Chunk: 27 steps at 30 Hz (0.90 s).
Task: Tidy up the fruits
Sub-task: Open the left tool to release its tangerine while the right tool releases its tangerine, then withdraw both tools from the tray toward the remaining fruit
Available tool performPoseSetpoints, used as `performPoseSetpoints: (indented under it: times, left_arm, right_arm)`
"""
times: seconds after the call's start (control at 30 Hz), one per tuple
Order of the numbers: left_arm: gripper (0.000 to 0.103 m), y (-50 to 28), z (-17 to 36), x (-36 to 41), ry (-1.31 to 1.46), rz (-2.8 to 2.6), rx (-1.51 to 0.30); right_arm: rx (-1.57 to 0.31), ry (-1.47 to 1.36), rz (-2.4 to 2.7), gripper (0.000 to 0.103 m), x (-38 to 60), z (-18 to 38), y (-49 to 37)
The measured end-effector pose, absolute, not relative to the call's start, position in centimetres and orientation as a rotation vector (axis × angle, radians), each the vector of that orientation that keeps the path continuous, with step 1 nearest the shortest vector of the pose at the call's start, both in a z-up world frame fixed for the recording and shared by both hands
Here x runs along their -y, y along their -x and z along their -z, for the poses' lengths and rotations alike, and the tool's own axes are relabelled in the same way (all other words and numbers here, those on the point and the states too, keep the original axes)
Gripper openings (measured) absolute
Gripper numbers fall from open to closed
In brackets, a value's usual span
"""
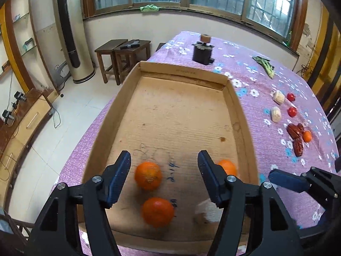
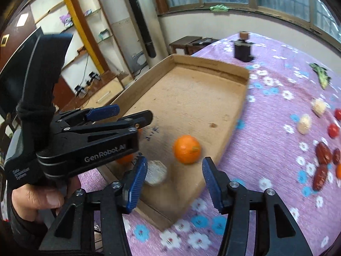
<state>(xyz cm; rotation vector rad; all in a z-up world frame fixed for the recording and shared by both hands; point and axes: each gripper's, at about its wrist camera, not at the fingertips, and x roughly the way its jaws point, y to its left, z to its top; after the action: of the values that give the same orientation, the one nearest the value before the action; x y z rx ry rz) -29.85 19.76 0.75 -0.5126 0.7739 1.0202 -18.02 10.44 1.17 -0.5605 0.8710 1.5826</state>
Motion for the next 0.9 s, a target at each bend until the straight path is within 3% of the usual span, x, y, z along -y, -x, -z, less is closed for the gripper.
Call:
performPoseSetpoints:
  times: [0.9]
  left_arm:
    - [0.064, 20.7, -1.1, -12.8, 0.425, -0.811, -0.84]
  right_arm:
    - [-0.936, 0.361, -1.319, 0.056, -0.3, 0.1, 5.1]
